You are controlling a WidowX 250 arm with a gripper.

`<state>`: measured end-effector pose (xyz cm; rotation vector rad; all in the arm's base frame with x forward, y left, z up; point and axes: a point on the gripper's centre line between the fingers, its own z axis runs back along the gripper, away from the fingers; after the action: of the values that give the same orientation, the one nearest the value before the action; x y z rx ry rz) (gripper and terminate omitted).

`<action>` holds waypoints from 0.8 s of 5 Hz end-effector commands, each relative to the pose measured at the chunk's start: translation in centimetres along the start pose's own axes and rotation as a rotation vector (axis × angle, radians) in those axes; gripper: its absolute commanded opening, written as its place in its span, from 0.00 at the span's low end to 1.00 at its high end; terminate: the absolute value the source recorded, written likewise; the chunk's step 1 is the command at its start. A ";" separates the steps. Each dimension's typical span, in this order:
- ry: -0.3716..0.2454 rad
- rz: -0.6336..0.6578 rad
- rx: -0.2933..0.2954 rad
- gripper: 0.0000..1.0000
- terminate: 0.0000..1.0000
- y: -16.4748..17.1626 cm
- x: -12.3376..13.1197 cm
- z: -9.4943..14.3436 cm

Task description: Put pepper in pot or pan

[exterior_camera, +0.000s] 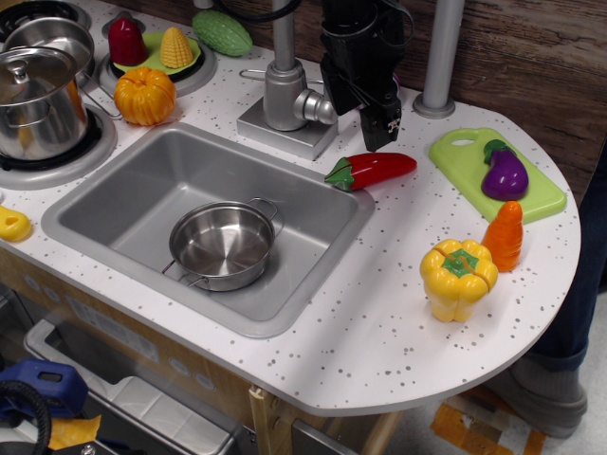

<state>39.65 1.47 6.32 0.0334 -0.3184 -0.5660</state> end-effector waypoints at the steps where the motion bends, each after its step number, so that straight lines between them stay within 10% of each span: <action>1: 0.000 0.000 0.000 1.00 0.00 0.0 0.0 0.0; 4: -0.126 0.074 -0.038 1.00 0.00 -0.6 -0.5 -3.4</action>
<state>39.54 0.82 1.41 -0.0703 -0.4131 -0.4774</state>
